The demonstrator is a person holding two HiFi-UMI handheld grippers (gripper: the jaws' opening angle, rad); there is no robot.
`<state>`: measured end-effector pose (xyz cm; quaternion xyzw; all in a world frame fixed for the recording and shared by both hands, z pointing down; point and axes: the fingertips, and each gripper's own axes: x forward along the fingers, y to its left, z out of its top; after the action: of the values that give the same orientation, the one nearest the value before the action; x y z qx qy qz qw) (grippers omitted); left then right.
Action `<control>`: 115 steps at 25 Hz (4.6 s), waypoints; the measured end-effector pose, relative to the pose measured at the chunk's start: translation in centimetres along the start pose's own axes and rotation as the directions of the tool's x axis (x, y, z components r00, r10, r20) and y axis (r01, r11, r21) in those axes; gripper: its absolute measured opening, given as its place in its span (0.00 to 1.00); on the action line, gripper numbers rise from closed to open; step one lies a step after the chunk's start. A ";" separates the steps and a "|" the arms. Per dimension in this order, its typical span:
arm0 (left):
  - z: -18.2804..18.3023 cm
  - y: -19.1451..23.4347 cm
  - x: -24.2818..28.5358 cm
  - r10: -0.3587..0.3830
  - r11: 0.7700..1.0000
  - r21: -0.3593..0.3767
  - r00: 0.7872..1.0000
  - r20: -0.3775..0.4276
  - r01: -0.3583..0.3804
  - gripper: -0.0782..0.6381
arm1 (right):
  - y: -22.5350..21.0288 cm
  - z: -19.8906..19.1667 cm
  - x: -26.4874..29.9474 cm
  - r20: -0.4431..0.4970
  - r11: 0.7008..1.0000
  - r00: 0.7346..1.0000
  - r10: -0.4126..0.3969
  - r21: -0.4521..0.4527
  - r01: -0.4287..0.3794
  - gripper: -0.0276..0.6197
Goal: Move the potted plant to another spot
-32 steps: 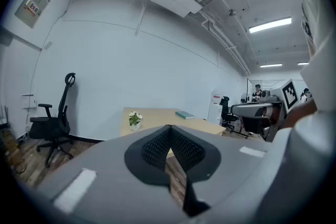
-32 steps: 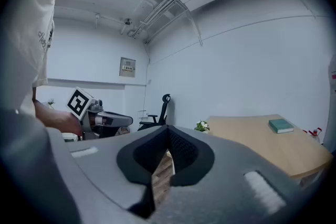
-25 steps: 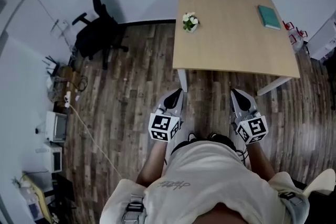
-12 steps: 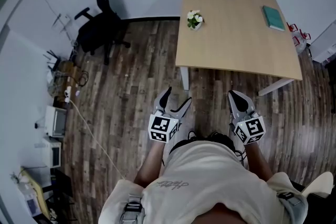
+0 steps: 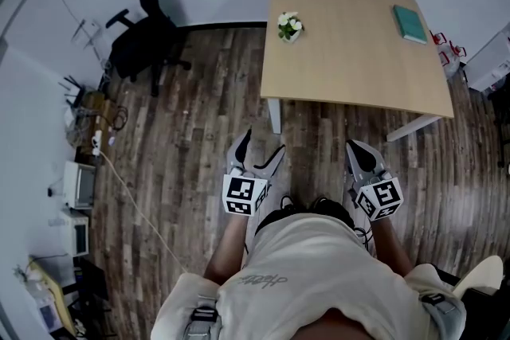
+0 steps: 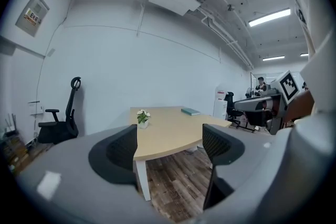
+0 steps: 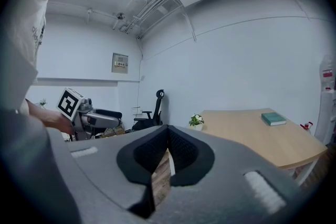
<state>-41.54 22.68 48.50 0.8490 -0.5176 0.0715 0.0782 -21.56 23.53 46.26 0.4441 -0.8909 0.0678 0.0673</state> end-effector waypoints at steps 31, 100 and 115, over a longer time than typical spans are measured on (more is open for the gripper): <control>-0.4 0.2 7.3 -0.043 0.999 0.008 0.989 -0.143 0.045 0.70 | -5.1 -0.4 4.5 -0.028 0.998 0.999 0.021 0.060 -0.019 0.05; 6.7 14.3 28.2 -0.113 0.993 -0.029 0.985 -0.127 0.110 0.68 | -18.1 6.8 23.0 -0.011 0.998 0.998 -0.058 0.030 0.058 0.05; 6.3 15.7 31.9 -0.045 0.998 -0.052 0.982 -0.183 0.036 0.68 | -21.4 6.7 27.1 -0.041 0.999 0.999 0.033 0.021 -0.032 0.05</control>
<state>-40.83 -13.42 49.68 0.8469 -0.4924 0.1355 0.1480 -21.06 -11.65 45.87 0.4288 -0.8956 0.0870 0.0800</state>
